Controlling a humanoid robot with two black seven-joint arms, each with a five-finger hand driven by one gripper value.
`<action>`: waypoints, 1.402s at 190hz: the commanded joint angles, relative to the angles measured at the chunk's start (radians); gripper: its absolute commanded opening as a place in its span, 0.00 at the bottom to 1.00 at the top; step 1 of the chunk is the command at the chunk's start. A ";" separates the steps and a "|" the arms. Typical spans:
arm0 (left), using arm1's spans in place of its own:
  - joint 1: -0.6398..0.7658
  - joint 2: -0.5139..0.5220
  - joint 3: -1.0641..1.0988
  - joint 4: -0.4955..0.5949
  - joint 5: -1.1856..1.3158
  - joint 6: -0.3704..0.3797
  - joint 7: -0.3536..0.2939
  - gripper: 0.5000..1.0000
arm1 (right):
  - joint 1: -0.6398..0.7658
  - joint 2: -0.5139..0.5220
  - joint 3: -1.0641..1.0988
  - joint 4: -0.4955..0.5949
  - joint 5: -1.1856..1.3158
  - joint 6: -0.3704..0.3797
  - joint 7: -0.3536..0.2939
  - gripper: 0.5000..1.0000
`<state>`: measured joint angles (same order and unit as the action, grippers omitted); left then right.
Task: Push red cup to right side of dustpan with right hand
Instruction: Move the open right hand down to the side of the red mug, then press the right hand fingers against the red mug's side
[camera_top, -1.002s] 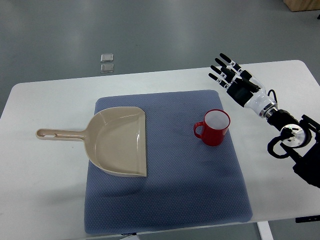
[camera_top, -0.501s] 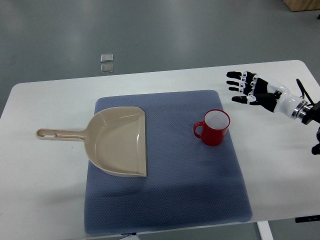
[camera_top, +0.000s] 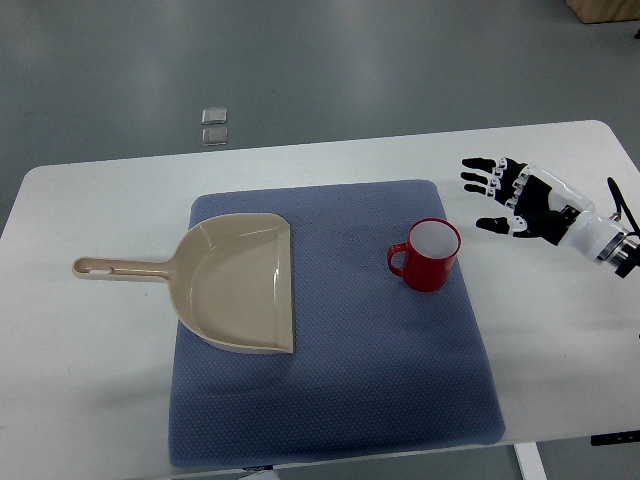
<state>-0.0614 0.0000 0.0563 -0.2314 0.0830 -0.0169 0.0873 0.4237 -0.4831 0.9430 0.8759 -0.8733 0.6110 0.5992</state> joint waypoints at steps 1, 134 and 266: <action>0.000 0.000 -0.001 0.000 0.000 0.000 0.000 1.00 | -0.017 0.006 -0.003 0.000 -0.032 0.000 0.012 0.87; 0.000 0.000 -0.001 0.000 0.000 0.000 0.002 1.00 | -0.068 0.092 -0.020 -0.028 -0.078 0.000 0.012 0.87; 0.002 0.000 0.000 -0.002 0.000 0.000 0.002 1.00 | -0.056 0.192 -0.049 -0.087 -0.081 -0.106 0.012 0.87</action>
<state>-0.0598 0.0000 0.0568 -0.2332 0.0829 -0.0169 0.0890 0.3681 -0.3084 0.8957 0.7915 -0.9524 0.5204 0.6113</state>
